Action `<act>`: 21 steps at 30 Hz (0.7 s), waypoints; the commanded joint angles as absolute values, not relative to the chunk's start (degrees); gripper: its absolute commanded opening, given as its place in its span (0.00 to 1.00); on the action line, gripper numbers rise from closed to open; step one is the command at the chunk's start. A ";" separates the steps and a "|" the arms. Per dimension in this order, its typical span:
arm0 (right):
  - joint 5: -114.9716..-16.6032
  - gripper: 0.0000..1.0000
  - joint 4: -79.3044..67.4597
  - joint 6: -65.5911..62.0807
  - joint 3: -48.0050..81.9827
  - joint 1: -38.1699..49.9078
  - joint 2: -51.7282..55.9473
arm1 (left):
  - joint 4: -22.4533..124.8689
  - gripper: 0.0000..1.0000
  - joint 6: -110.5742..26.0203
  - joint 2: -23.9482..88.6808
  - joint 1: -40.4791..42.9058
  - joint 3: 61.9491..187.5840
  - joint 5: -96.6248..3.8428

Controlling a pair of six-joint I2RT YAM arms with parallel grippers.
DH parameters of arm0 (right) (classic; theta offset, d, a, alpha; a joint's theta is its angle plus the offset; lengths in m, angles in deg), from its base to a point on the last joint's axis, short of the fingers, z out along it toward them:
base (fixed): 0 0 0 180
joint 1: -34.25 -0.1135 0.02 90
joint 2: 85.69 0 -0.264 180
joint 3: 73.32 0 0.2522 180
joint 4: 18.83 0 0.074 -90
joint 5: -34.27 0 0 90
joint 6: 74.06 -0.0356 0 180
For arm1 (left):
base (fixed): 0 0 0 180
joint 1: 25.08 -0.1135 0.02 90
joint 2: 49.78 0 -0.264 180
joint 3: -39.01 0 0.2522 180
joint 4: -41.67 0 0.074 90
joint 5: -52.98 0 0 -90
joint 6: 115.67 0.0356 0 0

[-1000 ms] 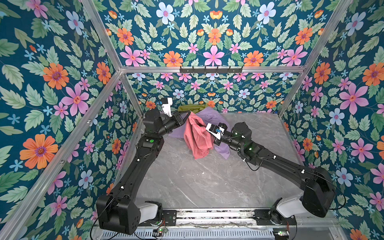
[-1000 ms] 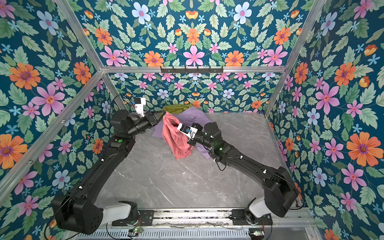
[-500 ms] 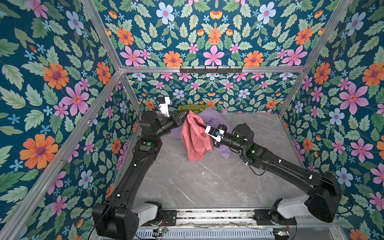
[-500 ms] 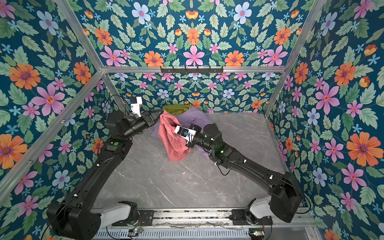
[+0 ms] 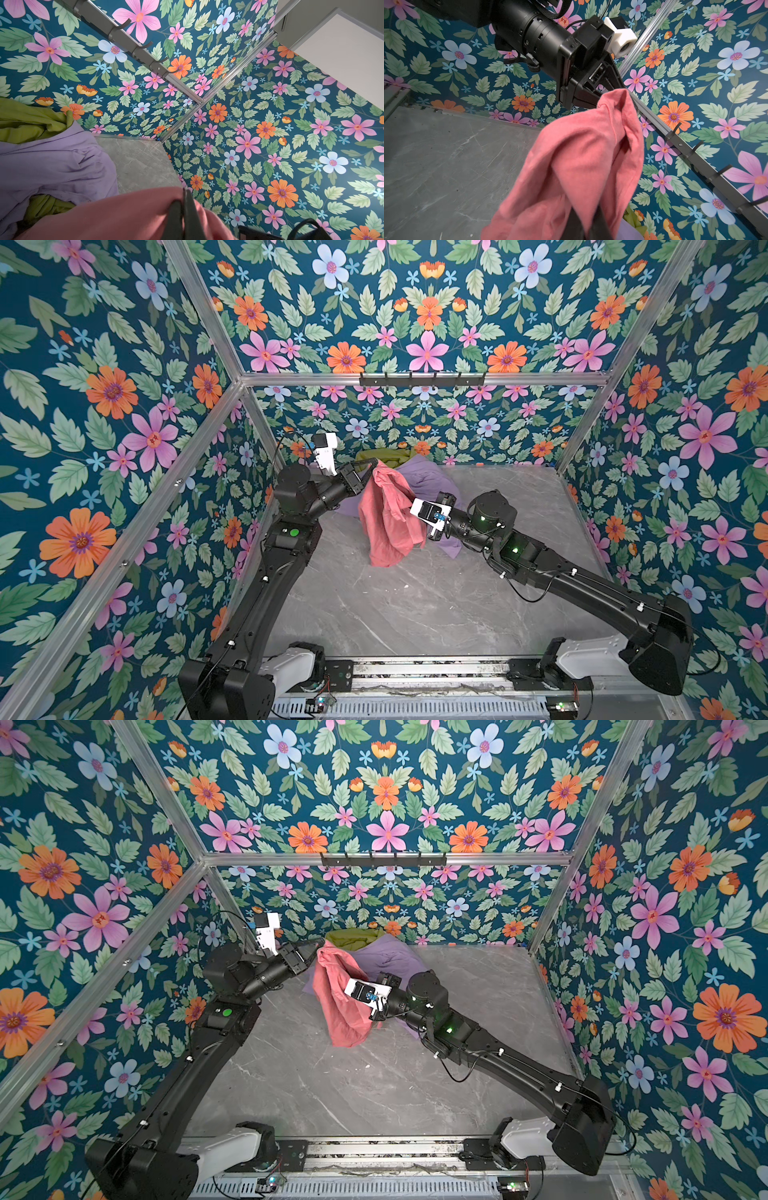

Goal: Pick out a specific cloth from the pile
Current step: 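Carry the pink cloth with both grippers toward the robot, away from the pile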

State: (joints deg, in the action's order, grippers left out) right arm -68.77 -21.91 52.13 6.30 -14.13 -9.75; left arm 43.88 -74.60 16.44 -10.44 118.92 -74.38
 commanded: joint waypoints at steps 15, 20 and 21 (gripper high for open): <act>-67.53 0.00 -19.82 53.97 7.85 -16.00 -12.21 | 43.54 0.00 -75.20 13.77 -9.55 119.82 -73.76; -66.76 0.00 -19.25 54.90 7.81 -17.28 -13.22 | 44.77 0.00 -74.25 12.71 -8.82 120.00 -72.75; -66.56 0.00 -19.09 55.04 7.84 -17.50 -13.38 | 44.88 0.00 -74.20 12.70 -8.73 120.00 -72.80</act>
